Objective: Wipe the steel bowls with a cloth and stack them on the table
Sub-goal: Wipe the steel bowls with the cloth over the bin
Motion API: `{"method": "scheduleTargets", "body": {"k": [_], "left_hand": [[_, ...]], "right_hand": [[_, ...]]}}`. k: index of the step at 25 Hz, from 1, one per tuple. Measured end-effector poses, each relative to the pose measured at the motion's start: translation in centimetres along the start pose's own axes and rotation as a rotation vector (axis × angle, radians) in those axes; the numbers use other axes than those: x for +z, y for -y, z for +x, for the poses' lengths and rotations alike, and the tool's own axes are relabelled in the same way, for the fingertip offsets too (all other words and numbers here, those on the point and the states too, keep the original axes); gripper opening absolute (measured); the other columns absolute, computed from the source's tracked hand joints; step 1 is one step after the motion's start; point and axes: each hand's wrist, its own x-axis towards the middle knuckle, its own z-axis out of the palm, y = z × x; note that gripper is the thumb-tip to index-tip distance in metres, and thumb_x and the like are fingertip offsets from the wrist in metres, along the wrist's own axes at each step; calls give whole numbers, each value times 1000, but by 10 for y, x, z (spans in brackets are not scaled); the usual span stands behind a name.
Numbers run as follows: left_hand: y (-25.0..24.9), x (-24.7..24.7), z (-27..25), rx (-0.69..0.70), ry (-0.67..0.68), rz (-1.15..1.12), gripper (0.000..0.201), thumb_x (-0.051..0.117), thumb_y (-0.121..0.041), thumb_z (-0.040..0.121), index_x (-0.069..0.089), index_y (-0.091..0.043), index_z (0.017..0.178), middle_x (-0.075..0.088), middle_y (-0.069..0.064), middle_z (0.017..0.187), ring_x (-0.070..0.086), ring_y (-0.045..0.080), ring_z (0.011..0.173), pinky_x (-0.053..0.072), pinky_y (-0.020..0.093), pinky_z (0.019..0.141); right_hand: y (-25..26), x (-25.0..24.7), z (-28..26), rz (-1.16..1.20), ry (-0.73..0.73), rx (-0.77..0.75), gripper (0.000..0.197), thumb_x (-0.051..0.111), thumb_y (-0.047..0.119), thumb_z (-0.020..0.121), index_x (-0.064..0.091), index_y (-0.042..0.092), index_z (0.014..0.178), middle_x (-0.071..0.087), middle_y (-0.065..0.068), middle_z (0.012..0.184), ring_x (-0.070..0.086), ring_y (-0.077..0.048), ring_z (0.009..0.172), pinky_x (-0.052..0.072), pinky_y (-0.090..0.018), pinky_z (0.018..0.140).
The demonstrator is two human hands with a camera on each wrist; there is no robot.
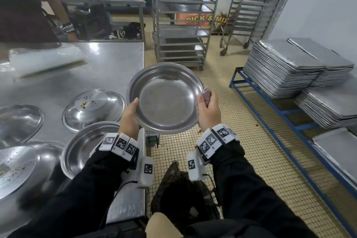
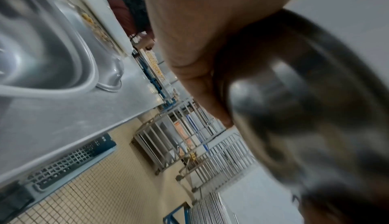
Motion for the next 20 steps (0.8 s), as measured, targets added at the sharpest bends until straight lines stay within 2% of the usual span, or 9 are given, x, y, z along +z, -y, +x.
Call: {"method": "scheduleTargets", "body": {"k": [2,4,6,9,11,14,16,18,20], "left_hand": [[13,5,-1,-15,-44,105,36,40,-40,100,60,-16,116,72,8,102,68,24,97,52,44,92],[19,5,-1,-22,32,144,42,44,-44,97,52,-15,127,68,13,111,69,26,96,54,47,90],[12,-5,4,-5,126,30,69,56,-52,88,38,-11,140,61,18,123,67,30,101,57,48,82],[-6,-26,19,83,176,-21,95,67,-63,75,36,-3,142,48,25,134,55,38,115,47,56,96],[-11,-29,20,61,164,-24,87,68,-55,77,39,-4,141,51,23,132,54,35,115,45,54,99],[-2,-21,17,63,33,8,49,51,-34,95,48,-7,136,63,14,116,61,29,106,52,39,84],[5,-14,12,64,-28,48,40,45,-30,96,53,-9,129,67,12,109,64,28,102,53,36,79],[8,-8,9,50,-42,104,31,41,-30,97,60,-13,115,69,11,101,65,27,98,53,40,83],[12,0,5,10,5,212,26,36,-28,100,58,-15,108,67,11,102,65,24,95,53,41,90]], "right_hand": [[-3,15,-13,69,-79,37,43,45,34,97,35,20,136,59,3,105,60,-7,81,44,-14,59],[-6,19,-19,133,-131,69,47,49,30,96,31,21,139,56,5,103,55,1,75,41,-11,56],[-7,9,-14,116,-116,77,41,50,26,96,37,20,134,56,6,101,54,2,78,48,-16,64],[-7,-8,-1,-2,52,47,34,52,27,95,46,20,128,58,7,102,56,-1,88,50,-23,79],[-6,-10,2,-8,92,25,36,53,30,94,47,22,129,58,10,104,56,0,91,48,-20,78],[-4,-5,-3,22,35,20,38,50,32,95,43,22,132,58,8,103,56,-2,89,49,-21,74],[-6,2,-10,63,-3,47,40,47,32,97,39,21,134,58,6,99,60,-8,87,52,-23,70],[-8,11,-17,117,-20,85,44,44,33,98,31,21,138,57,8,97,61,-8,85,45,-14,60],[-14,22,-20,163,-47,104,51,44,34,98,24,21,142,59,4,101,61,-7,81,45,-15,60]]}}
